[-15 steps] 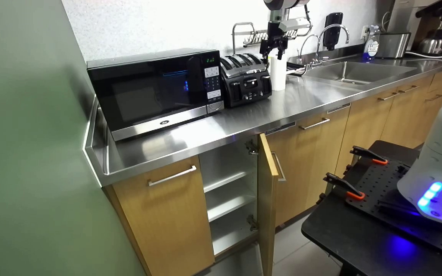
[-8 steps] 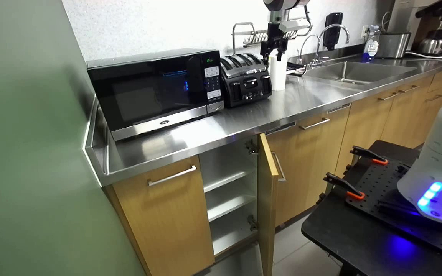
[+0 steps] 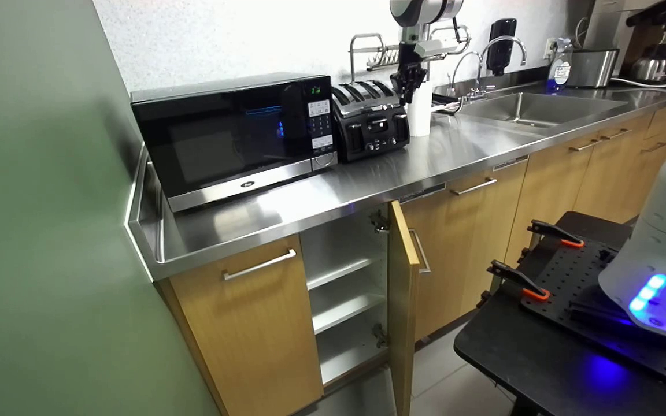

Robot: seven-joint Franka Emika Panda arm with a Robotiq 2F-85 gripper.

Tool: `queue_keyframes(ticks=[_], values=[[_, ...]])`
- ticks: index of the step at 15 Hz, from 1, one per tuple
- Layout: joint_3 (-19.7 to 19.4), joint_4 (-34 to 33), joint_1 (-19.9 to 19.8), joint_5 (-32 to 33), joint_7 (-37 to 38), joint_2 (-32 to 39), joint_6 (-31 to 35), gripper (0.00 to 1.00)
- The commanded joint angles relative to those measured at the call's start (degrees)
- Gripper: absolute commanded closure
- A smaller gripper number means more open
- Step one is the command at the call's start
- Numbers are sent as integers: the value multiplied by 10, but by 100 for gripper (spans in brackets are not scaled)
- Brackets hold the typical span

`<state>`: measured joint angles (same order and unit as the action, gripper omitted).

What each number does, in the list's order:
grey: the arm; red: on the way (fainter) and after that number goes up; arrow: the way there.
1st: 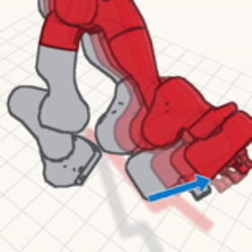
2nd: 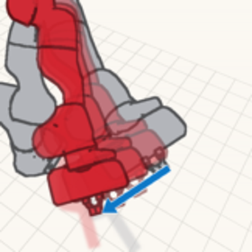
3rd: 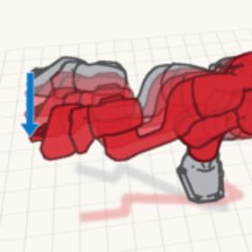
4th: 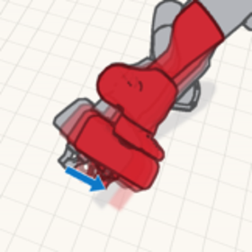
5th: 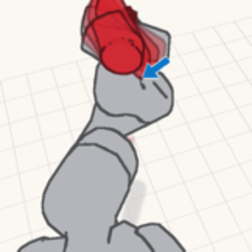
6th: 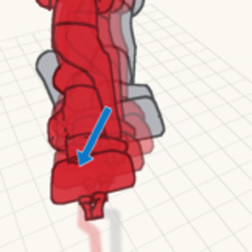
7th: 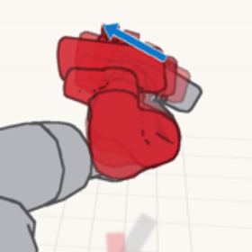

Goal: Push down the right toaster lever

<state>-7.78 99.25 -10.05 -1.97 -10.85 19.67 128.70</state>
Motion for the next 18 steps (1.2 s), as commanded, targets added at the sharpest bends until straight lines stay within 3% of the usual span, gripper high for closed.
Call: queue_keyframes(ticks=[1, 10, 18], values=[[15, -47, -21, -23, -33, 40, 14, 100], [35, -138, -51, -46, -50, 112, -36, 100], [38, -201, -59, -48, -47, 142, -132, 100]])
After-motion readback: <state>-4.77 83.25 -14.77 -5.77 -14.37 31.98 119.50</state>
